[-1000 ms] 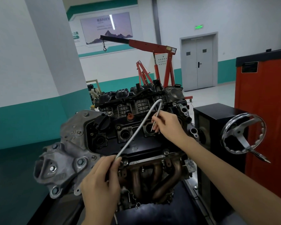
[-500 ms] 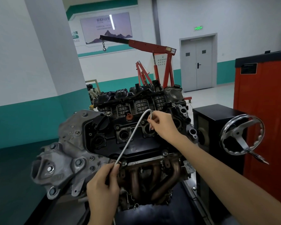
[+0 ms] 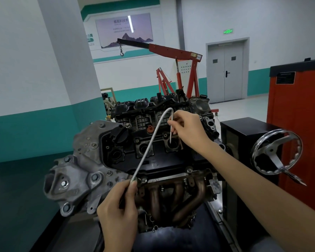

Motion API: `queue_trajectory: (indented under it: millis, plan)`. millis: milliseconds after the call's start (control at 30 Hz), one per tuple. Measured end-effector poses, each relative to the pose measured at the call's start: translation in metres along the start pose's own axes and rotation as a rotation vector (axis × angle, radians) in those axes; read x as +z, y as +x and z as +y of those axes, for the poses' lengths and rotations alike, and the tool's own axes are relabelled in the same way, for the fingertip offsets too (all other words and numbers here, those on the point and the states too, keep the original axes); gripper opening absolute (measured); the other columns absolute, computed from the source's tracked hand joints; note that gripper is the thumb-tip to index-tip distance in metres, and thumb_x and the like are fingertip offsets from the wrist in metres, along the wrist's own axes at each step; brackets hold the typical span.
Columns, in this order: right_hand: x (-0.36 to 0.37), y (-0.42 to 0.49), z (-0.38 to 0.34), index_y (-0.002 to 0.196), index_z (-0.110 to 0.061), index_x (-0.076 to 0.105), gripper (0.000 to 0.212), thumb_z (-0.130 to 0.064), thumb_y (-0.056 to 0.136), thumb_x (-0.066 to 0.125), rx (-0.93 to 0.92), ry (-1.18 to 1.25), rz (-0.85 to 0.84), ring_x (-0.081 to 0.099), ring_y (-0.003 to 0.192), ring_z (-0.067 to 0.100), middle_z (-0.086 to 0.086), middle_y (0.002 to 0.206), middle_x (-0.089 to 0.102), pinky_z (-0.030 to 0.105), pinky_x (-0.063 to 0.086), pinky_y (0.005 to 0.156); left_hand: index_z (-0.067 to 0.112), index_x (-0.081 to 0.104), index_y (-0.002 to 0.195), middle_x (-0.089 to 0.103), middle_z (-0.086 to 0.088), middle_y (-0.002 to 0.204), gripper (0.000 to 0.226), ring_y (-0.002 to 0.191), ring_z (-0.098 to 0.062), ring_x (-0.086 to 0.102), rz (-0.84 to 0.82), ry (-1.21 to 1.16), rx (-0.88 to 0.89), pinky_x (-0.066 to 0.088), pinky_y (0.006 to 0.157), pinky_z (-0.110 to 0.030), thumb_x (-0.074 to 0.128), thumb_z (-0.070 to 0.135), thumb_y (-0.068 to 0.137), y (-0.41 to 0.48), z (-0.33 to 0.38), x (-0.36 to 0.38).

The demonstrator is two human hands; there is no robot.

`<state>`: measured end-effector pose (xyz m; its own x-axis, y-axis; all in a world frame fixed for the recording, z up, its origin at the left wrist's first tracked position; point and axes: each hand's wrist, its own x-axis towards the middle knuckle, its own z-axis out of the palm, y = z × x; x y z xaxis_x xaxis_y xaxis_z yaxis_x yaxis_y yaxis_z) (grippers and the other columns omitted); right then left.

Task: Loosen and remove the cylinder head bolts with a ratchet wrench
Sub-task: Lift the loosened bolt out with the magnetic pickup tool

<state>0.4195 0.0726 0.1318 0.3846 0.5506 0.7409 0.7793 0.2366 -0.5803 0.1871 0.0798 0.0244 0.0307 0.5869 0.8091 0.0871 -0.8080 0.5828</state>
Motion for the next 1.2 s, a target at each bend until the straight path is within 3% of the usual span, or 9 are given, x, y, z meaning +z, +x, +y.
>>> queue_trajectory:
  millis: [167,300,567,833,1067,1200]
  plan:
    - [-0.010,0.001,-0.016,0.091,-0.004,0.065,0.006,-0.008,0.089,0.061,-0.073,0.005,0.044,0.063,0.060,0.011,0.003,0.070,0.063,0.027,0.056,0.068,0.031,0.061,0.075,0.063,0.010,0.070,0.017,0.063,-0.008,0.059,-0.034,-0.039,-0.015,0.044,0.059,-0.014,0.054,0.038,0.089,0.002,0.010,-0.005]
    - [-0.015,0.005,-0.025,0.093,-0.003,0.066,0.008,-0.009,0.089,0.062,-0.117,-0.019,0.080,0.061,0.059,0.008,-0.001,0.072,0.060,0.024,0.055,0.067,0.030,0.058,0.072,0.060,0.004,0.066,0.023,0.061,-0.013,0.056,-0.069,-0.058,-0.022,0.042,0.056,-0.017,0.050,0.044,0.089,0.002,0.017,-0.005]
    - [-0.015,0.000,-0.021,0.091,-0.003,0.066,0.007,-0.009,0.089,0.062,-0.123,-0.023,0.096,0.062,0.058,0.008,0.001,0.069,0.062,0.026,0.056,0.065,0.029,0.060,0.077,0.060,0.006,0.066,0.024,0.058,-0.006,0.055,-0.034,-0.087,-0.028,0.041,0.057,-0.011,0.049,0.047,0.087,-0.003,0.016,-0.006]
    - [0.005,-0.007,0.008,0.086,-0.001,0.061,0.010,-0.009,0.091,0.059,-0.005,-0.092,0.019,0.060,0.058,0.009,0.005,0.066,0.062,0.034,0.055,0.070,0.017,0.065,0.074,0.057,0.006,0.056,0.017,0.059,-0.007,0.057,-0.087,0.015,-0.024,0.039,0.055,-0.008,0.064,0.020,0.092,-0.003,0.003,0.000]
    - [0.015,-0.002,0.028,0.084,0.003,0.060,0.013,-0.009,0.091,0.059,0.118,-0.184,-0.110,0.064,0.071,0.023,0.013,0.075,0.064,0.041,0.054,0.075,0.018,0.066,0.071,0.058,0.014,0.058,0.019,0.052,0.001,0.052,-0.137,0.014,-0.110,0.036,0.051,-0.008,0.066,0.008,0.087,-0.004,-0.011,0.014]
    - [0.014,-0.002,0.033,0.082,0.002,0.060,0.013,-0.008,0.090,0.060,0.143,-0.215,-0.168,0.063,0.075,0.026,0.016,0.076,0.065,0.043,0.053,0.078,0.029,0.061,0.066,0.062,0.010,0.060,0.032,0.057,-0.006,0.058,-0.174,-0.010,-0.159,0.040,0.054,-0.011,0.066,0.005,0.087,-0.016,-0.020,0.020]
